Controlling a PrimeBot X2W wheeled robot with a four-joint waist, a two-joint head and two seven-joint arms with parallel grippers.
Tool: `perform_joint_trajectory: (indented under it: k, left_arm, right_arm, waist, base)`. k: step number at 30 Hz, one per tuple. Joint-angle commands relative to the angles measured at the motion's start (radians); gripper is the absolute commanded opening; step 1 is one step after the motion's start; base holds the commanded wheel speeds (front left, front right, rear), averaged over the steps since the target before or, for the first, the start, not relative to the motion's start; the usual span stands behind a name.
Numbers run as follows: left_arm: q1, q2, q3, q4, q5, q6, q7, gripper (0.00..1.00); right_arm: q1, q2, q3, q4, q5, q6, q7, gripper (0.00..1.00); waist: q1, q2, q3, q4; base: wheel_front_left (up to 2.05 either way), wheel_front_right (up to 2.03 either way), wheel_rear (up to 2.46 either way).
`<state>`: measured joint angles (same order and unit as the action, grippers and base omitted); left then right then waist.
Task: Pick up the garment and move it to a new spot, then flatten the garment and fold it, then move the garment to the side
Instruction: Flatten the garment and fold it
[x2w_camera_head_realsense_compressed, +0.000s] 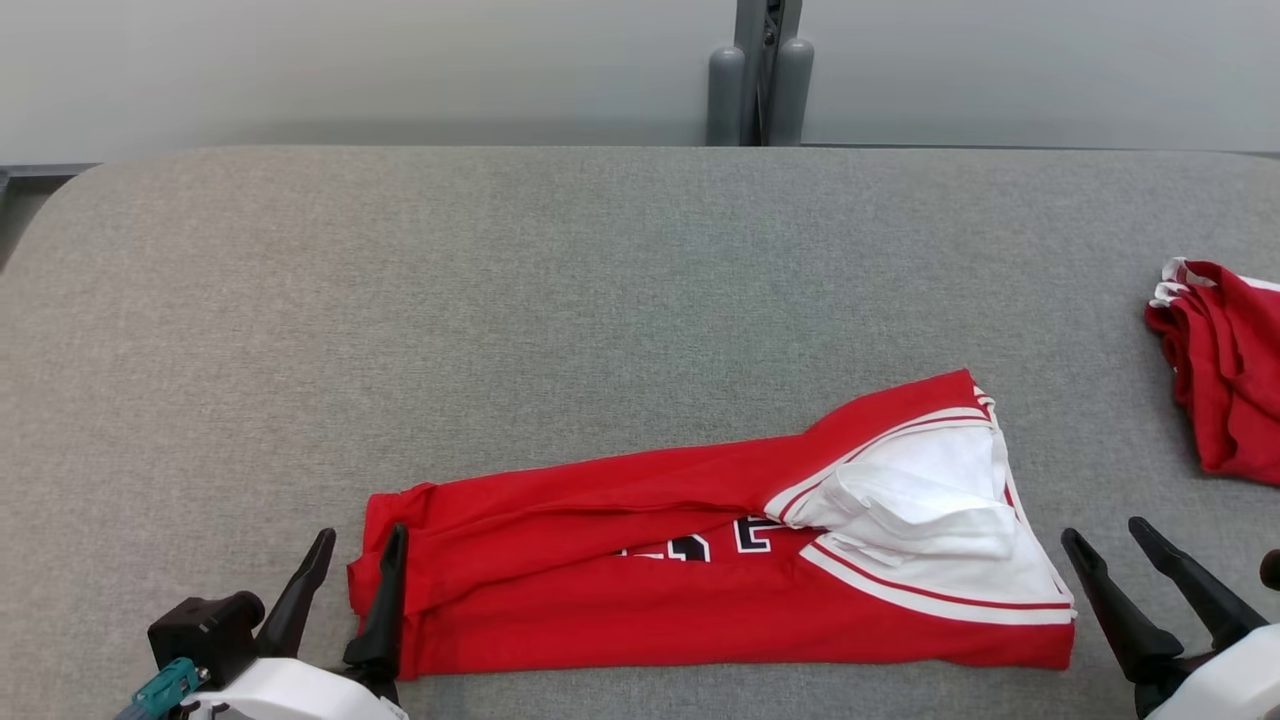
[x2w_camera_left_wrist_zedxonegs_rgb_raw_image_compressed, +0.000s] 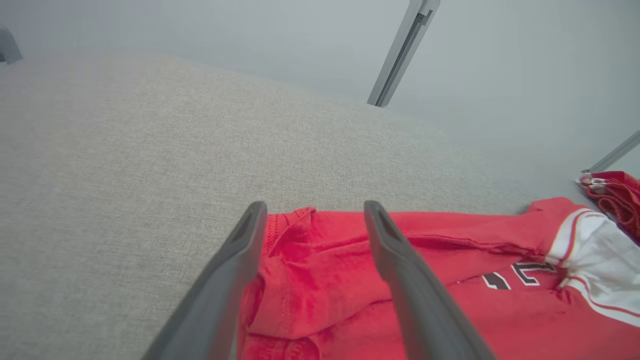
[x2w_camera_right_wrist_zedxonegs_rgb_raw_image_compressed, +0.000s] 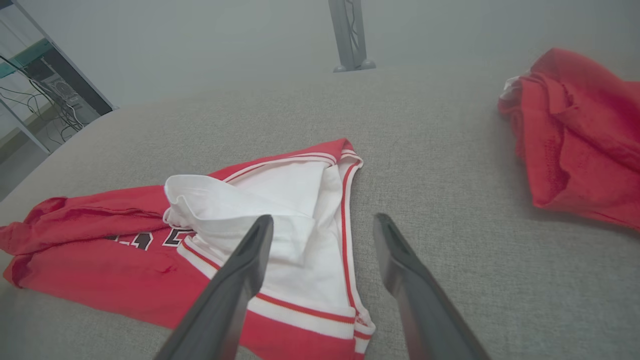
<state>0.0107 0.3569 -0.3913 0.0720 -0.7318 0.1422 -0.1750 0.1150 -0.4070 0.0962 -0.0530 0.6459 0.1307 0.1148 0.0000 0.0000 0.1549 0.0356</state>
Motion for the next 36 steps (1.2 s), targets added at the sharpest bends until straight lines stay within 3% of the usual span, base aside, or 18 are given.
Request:
perform_joint_trajectory:
  k: [1, 8, 24, 29, 30, 31, 33, 34, 36]
  left_arm:
    - [-0.014, 0.001, 0.001, -0.003, 0.002, 0.004, -0.001, 1.00]
    - [-0.019, -0.014, 0.002, -0.015, -0.003, 0.019, -0.008, 1.00]
    - [-0.032, -0.026, 0.005, -0.008, -0.008, 0.023, -0.026, 1.00]
    - [-0.032, -0.029, 0.006, -0.004, -0.010, 0.022, -0.031, 1.00]
    - [-0.032, -0.029, 0.007, -0.003, -0.011, 0.022, -0.033, 1.00]
    - [-0.031, -0.028, 0.008, -0.002, -0.012, 0.023, -0.034, 1.00]
    - [-0.029, -0.028, 0.009, -0.002, -0.013, 0.024, -0.035, 1.00]
    - [-0.029, -0.027, 0.009, -0.002, -0.014, 0.025, -0.036, 1.00]
    - [-0.031, -0.026, 0.009, -0.003, -0.013, 0.026, -0.036, 1.00]
  right_arm:
    - [-0.005, 0.001, -0.005, -0.002, -0.008, 0.000, 0.002, 1.00]
    - [-0.070, 0.043, -0.011, 0.058, -0.022, 0.000, 0.056, 1.00]
    - [-0.300, 0.062, 0.062, 0.475, -0.022, 0.000, 0.108, 1.00]
    - [-0.321, 0.085, 0.095, 0.551, 0.026, 0.000, 0.124, 1.00]
    - [-0.324, 0.089, 0.106, 0.558, 0.035, 0.000, 0.124, 0.82]
    - [-0.329, 0.091, 0.118, 0.563, 0.045, 0.000, 0.121, 0.45]
    - [-0.338, 0.098, 0.147, 0.569, 0.068, 0.001, 0.117, 0.26]
    - [-0.343, 0.098, 0.161, 0.569, 0.081, 0.001, 0.113, 0.00]
    - [-0.354, 0.089, 0.178, 0.567, 0.109, 0.001, 0.096, 0.00]
  waist:
    - [0.0000, 0.0000, -0.004, 0.005]
    - [0.0000, 0.0000, -0.015, 0.033]
    - [0.0000, 0.0000, 0.009, 0.125]
    - [0.0000, 0.0000, 0.012, 0.135]
    - [0.0000, 0.0000, 0.012, 0.135]
    - [0.0000, 0.0000, 0.013, 0.134]
    - [0.0000, 0.0000, 0.013, 0.131]
    - [0.0000, 0.0000, 0.014, 0.129]
    - [0.0000, 0.0000, 0.014, 0.124]
  base:
    - [0.00, 0.00, 0.00]
    - [0.00, 0.00, 0.00]
    - [0.00, 0.00, 0.00]
    - [0.00, 0.00, 0.00]
    - [0.00, 0.00, 0.00]
    - [0.00, 0.00, 0.00]
    - [0.00, 0.00, 0.00]
    - [0.00, 0.00, 0.00]
    - [0.00, 0.00, 0.00]
